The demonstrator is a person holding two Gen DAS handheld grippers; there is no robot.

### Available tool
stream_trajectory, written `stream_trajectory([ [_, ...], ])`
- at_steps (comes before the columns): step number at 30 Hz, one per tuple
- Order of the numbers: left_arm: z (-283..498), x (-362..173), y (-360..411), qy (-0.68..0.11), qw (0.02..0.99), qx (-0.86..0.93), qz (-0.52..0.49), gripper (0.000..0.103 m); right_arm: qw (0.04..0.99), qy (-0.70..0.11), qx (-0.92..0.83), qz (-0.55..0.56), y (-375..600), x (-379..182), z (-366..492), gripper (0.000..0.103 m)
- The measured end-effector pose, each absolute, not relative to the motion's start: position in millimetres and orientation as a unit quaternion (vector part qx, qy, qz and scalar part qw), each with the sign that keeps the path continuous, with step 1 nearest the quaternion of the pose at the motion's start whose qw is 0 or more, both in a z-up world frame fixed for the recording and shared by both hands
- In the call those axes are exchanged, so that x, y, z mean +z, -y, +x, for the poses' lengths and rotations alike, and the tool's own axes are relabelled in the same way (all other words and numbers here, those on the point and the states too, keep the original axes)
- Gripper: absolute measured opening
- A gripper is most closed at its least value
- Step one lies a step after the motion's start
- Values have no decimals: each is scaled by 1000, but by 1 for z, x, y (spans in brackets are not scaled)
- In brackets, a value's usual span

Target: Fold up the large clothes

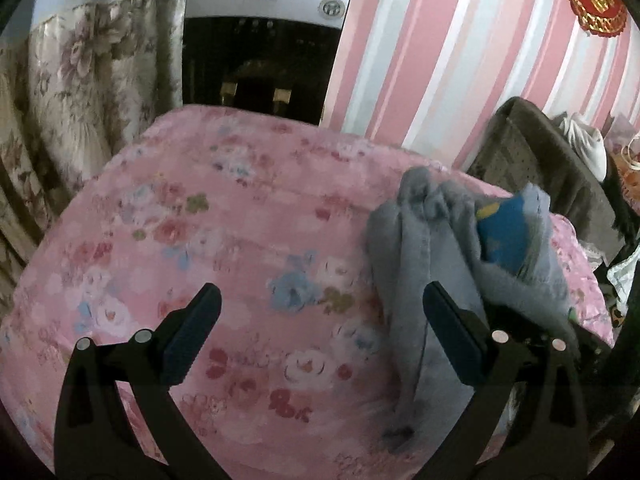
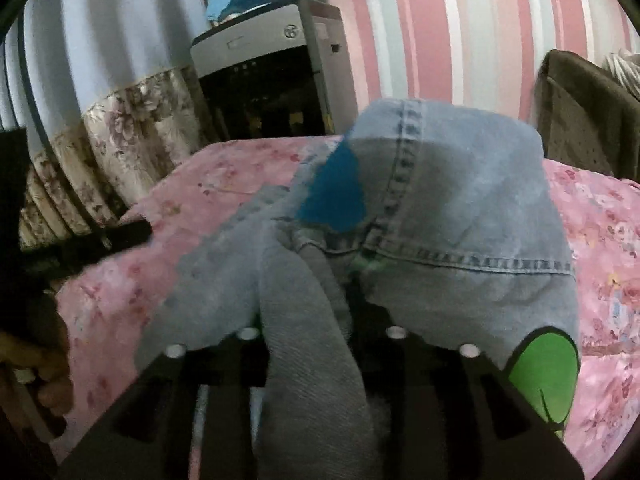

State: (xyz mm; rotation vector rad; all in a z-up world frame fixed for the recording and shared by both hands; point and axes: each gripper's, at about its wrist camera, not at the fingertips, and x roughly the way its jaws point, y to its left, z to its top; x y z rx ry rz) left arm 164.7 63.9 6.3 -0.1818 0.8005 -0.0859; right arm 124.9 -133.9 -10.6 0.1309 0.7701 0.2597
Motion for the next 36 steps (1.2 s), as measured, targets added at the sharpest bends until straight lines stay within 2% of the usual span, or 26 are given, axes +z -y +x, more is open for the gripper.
stream_trajectory([
  [1,162,5,-63,-389,916,-44,-89,100,916,-375,127,67,135,-6,124,47],
  [3,158,6,-58,-386,917,-51,-87,100,918,-367,130,82,142,9,117,71],
  [4,155,8,-54,-384,918,-54,-86,100,921,-352,137,93,147,20,109,76],
  [7,144,22,-39,-367,925,-69,-76,100,944,-281,137,101,175,67,70,78],
  [9,137,33,-27,-357,928,-84,-71,100,956,-247,118,109,198,86,52,92],
  [12,125,53,3,-336,933,-114,-56,100,968,-226,52,94,246,96,32,93],
  [17,108,72,71,-312,934,-171,-16,100,957,-272,-7,105,315,68,28,93],
  [22,100,59,134,-311,928,-202,38,100,947,-293,-38,125,348,41,22,93],
  [26,109,32,154,-326,923,-183,86,100,943,-305,-40,127,355,26,19,93],
  [27,112,22,153,-330,923,-174,98,96,942,-306,-40,129,356,24,19,93],
  [28,115,17,151,-334,921,-171,103,78,941,-309,-38,131,356,23,19,93],
  [29,118,10,145,-340,919,-174,104,64,941,-311,-35,130,353,22,22,93],
  [30,122,6,140,-347,916,-175,101,36,940,-315,-34,126,350,19,22,93],
  [31,125,1,131,-356,913,-179,93,26,940,-319,-33,120,346,17,22,93],
  [34,125,2,117,-349,913,-192,86,19,936,-330,-13,119,330,15,28,93],
  [36,116,13,113,-324,921,-192,94,18,937,-329,3,116,315,19,32,93],
])
